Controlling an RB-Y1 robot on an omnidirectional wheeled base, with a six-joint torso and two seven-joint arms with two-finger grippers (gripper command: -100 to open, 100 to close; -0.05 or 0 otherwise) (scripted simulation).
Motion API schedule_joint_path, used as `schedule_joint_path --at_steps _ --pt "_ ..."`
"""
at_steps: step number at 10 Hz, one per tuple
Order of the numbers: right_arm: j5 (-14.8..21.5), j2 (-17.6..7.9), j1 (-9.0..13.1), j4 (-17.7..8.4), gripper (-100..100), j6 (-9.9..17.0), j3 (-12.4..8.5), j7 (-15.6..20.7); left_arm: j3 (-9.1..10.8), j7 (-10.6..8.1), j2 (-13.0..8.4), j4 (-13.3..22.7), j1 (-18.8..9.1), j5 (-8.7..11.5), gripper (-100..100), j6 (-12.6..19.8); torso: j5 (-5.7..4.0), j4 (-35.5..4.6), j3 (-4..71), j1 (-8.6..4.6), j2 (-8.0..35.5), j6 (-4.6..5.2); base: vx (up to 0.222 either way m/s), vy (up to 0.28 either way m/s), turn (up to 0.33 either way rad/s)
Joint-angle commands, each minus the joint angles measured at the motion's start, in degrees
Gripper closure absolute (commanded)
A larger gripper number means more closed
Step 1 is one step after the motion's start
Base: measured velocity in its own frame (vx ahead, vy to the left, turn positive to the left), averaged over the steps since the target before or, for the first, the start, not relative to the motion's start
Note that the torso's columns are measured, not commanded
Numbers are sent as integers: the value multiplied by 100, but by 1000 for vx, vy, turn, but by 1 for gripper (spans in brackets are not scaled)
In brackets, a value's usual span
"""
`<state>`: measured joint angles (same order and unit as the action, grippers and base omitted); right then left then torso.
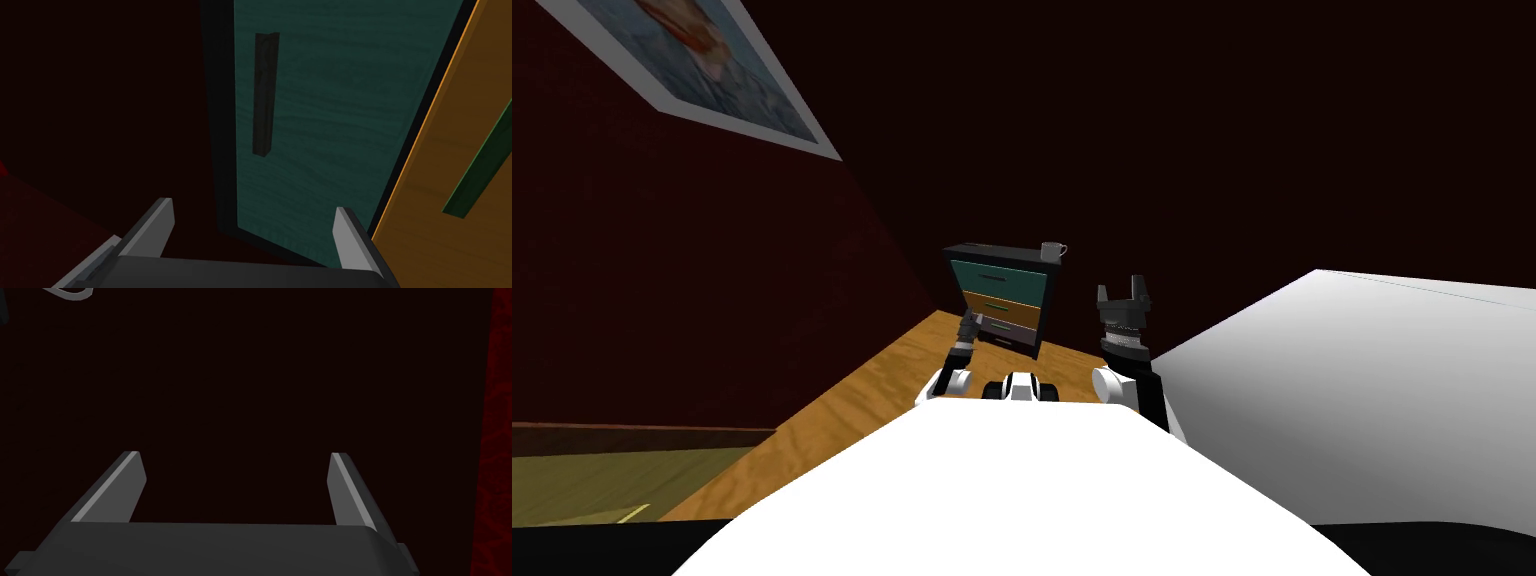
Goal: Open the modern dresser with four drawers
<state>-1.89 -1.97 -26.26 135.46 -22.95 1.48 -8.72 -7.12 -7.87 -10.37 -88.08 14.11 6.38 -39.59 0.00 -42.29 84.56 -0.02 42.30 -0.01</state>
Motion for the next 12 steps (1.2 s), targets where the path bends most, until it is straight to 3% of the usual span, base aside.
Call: schedule_joint_path --at_steps 1,12 --pt "0 0 0 0 0 0 0 0 -42 5 26 311 -72 -6 -100 -78 0 1 2 1 -5 1 56 16 -27" --pt "0 0 0 0 0 0 0 0 -222 -12 189 2025 -568 -16 -100 -530 0 0 1 1 -2 1 58 22 -39"
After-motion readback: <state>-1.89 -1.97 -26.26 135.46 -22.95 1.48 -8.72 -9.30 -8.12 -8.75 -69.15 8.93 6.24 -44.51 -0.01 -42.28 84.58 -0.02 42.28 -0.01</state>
